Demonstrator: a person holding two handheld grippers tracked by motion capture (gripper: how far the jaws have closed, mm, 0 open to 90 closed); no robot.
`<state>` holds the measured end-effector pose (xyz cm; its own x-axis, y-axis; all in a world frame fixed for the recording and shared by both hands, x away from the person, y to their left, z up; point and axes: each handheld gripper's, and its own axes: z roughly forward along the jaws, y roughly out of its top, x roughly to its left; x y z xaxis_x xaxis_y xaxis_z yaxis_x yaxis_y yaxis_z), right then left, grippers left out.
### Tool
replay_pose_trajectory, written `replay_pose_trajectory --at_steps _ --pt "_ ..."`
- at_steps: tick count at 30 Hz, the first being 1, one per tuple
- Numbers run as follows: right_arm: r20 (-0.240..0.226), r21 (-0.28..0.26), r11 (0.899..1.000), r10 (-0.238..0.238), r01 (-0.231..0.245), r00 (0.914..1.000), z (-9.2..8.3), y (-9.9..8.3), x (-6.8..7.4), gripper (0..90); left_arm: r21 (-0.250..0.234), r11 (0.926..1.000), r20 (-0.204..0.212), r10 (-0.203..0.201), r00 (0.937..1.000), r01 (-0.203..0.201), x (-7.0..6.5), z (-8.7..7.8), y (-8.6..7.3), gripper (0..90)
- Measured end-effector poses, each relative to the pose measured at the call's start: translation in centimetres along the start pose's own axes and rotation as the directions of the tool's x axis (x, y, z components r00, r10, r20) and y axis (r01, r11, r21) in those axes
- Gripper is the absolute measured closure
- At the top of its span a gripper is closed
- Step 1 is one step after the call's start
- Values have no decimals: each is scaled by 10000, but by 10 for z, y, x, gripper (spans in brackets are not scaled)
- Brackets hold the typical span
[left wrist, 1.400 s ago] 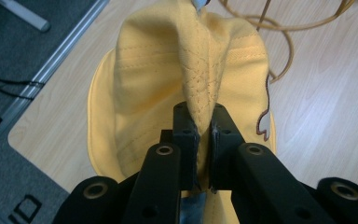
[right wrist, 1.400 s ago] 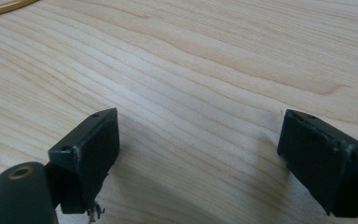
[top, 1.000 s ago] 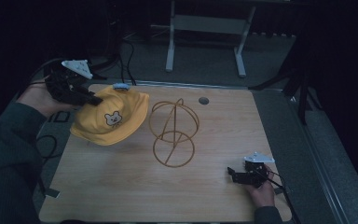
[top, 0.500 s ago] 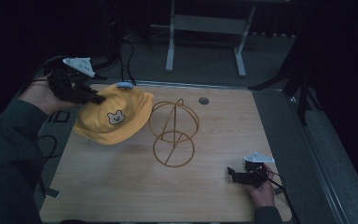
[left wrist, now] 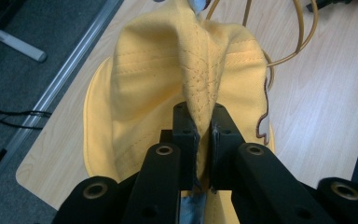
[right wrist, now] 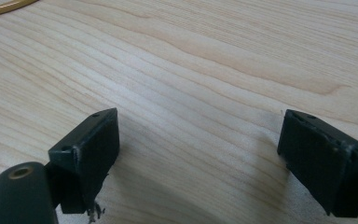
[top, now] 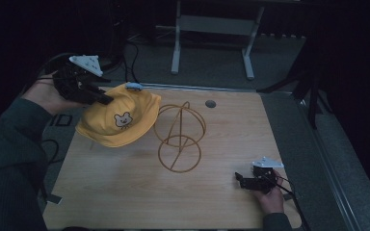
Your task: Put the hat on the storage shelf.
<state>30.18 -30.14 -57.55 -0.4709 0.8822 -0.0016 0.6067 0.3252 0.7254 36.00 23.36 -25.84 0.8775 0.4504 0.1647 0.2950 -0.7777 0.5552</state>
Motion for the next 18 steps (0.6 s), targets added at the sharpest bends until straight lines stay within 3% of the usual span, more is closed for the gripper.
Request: replay_pose_trajectory --at_steps 18 --pt "8 -14 10000 -16 16 10000 0 0 0 127 -459 9987 147 215 9997 -208 -3 -11 12 837"
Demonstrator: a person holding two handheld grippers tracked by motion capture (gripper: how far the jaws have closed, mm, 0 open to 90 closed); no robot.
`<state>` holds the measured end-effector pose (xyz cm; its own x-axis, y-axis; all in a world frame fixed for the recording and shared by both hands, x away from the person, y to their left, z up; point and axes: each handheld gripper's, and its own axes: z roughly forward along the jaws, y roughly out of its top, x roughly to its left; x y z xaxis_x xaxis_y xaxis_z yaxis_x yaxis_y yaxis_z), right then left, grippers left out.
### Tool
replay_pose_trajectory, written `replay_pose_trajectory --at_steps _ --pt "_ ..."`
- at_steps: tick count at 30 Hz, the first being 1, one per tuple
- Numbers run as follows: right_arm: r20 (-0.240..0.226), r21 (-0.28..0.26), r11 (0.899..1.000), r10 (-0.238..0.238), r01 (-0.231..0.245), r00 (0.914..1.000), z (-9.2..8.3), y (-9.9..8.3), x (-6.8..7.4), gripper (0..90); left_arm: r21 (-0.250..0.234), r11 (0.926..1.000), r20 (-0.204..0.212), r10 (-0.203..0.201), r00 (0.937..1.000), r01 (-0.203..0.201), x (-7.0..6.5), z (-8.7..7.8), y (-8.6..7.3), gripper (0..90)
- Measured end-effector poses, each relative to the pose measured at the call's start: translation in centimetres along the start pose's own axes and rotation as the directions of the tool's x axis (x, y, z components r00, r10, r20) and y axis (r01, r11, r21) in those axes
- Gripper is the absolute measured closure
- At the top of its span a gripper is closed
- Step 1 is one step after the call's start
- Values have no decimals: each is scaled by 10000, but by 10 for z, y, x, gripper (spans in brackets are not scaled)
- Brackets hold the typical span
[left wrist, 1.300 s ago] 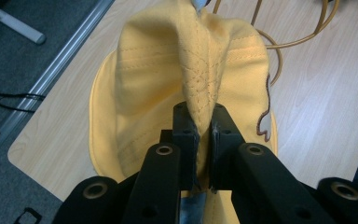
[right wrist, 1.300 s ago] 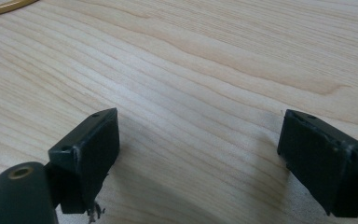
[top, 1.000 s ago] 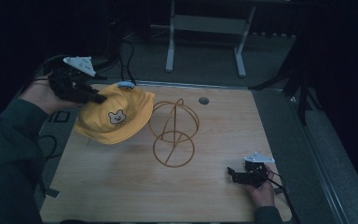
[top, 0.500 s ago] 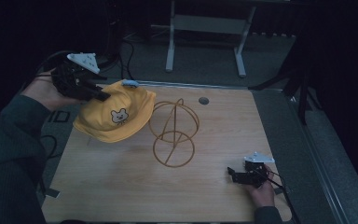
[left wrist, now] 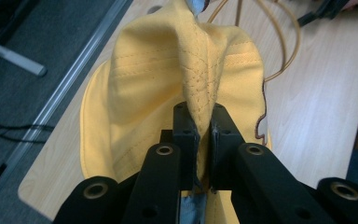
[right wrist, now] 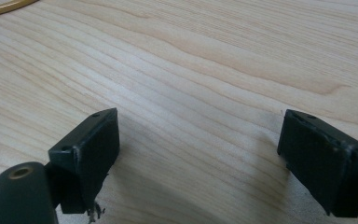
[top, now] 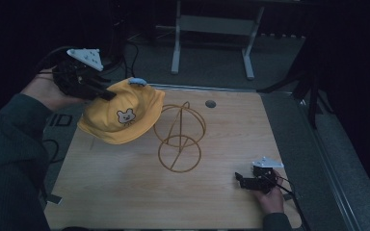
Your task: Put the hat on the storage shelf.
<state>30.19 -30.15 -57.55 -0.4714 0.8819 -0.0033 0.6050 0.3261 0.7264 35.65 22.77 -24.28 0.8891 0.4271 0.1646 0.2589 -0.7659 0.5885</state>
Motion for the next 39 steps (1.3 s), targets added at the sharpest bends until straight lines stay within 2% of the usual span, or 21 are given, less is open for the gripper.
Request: replay_pose_trajectory --at_steps 3,9,23,39 --pt "1 1 10000 1 -1 10000 0 0 0 127 -240 9997 120 86 9999 -84 -2 -2 2 838" --pt "-2 -2 10000 -2 2 10000 0 0 0 127 -375 9991 193 209 9996 -201 -4 -3 8 837" --pt "-4 -28 10000 22 -22 10000 0 0 0 127 -458 9962 441 757 9962 -736 -12 3 30 837" --pt "-5 -27 10000 12 -12 10000 0 0 0 127 -593 9930 449 1050 9935 -1023 -16 -2 42 837"
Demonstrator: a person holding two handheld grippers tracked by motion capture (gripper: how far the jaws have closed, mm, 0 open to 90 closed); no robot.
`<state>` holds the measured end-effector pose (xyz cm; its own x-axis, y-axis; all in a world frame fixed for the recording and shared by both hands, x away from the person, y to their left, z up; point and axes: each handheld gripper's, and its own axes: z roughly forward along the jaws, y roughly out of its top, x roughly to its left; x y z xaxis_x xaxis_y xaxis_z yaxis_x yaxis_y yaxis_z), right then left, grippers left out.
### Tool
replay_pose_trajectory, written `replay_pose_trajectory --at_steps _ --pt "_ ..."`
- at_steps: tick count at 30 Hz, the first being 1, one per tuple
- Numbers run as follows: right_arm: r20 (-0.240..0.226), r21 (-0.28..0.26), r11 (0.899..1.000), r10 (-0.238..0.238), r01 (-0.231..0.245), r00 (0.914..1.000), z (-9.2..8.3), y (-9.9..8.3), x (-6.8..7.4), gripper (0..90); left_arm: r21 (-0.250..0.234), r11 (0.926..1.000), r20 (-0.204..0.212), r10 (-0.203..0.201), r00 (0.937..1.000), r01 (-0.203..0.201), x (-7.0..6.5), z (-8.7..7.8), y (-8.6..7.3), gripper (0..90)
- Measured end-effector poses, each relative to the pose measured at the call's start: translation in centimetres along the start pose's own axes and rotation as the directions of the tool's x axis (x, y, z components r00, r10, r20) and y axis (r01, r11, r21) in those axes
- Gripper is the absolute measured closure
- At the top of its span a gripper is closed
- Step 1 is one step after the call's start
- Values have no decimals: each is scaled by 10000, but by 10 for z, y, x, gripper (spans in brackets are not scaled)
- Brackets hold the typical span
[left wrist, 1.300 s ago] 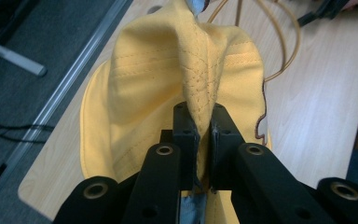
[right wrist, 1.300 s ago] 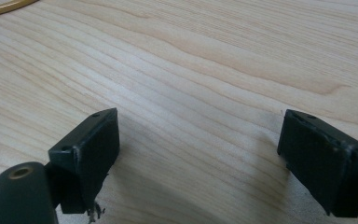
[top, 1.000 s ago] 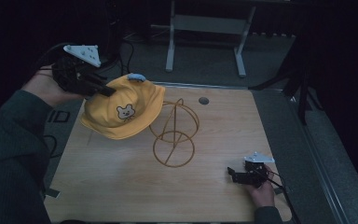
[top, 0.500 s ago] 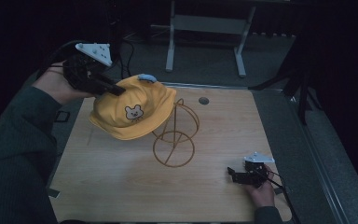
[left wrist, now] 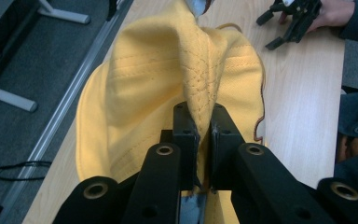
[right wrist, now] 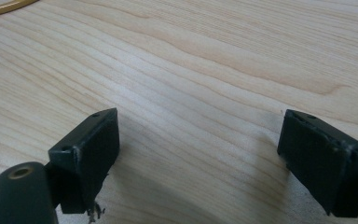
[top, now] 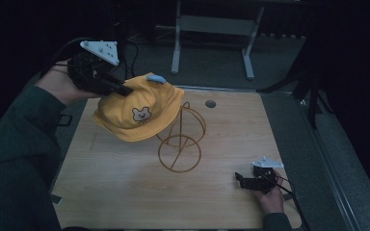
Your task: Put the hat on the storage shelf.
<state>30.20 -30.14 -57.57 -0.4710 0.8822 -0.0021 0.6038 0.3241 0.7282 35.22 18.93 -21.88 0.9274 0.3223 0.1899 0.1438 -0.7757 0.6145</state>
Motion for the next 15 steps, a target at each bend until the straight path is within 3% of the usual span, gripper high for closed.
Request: replay_pose_trajectory --at_steps 15 --pt "4 -10 10000 25 -25 10000 0 0 0 127 -371 9989 144 284 9995 -279 -3 0 14 836"
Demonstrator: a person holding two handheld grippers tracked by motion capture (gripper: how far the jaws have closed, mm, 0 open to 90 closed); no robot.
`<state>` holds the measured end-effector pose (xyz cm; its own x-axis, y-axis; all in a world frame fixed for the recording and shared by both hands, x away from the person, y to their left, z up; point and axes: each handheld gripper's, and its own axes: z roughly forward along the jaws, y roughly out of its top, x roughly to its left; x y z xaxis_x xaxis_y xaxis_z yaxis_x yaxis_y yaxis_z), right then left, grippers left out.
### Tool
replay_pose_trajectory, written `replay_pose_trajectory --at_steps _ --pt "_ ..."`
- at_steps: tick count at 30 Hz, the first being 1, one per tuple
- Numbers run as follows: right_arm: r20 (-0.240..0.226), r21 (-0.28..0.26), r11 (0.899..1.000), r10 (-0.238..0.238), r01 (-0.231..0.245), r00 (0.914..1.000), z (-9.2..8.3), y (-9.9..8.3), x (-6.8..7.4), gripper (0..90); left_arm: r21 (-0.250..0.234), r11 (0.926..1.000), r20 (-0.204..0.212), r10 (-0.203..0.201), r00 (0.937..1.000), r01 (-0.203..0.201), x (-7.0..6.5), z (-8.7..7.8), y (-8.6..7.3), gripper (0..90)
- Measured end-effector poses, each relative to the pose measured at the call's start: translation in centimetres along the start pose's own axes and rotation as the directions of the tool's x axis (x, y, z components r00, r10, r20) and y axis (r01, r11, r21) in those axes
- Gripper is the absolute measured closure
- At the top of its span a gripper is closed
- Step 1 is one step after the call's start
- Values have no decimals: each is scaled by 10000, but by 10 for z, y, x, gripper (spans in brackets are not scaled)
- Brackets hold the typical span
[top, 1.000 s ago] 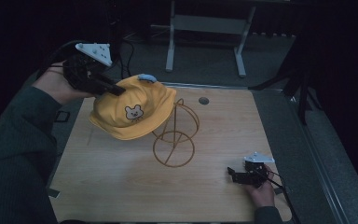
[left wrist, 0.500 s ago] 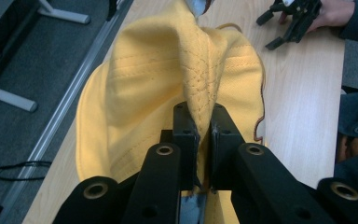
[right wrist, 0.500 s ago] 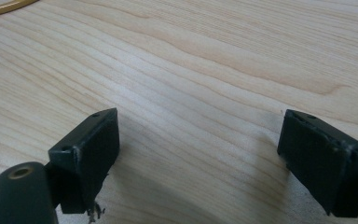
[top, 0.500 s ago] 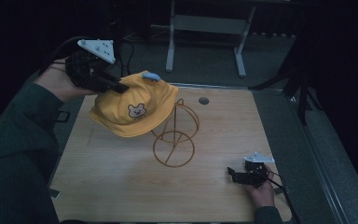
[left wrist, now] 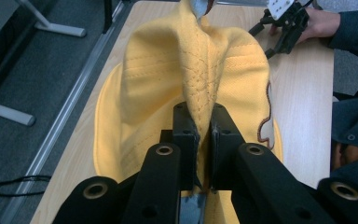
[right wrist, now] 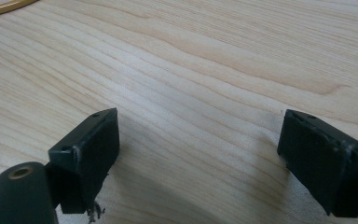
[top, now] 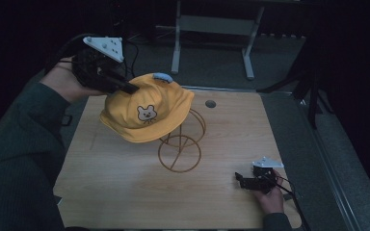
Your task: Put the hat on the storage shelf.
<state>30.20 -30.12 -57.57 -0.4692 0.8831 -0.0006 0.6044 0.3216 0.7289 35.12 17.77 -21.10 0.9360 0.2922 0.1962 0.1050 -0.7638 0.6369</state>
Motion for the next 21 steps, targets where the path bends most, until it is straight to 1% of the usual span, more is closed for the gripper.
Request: replay_pose_trajectory --at_steps 6,11,21 --pt "-1 -1 10000 -11 11 10000 0 0 0 127 33 9999 137 113 9998 -114 0 11 7 835" --pt "-2 3 10000 -16 16 10000 0 0 0 127 14 9999 160 159 9997 -159 1 18 12 829" --pt "-2 -8 10000 -19 19 10000 0 0 0 127 -135 9998 185 138 9997 -136 3 28 19 826"
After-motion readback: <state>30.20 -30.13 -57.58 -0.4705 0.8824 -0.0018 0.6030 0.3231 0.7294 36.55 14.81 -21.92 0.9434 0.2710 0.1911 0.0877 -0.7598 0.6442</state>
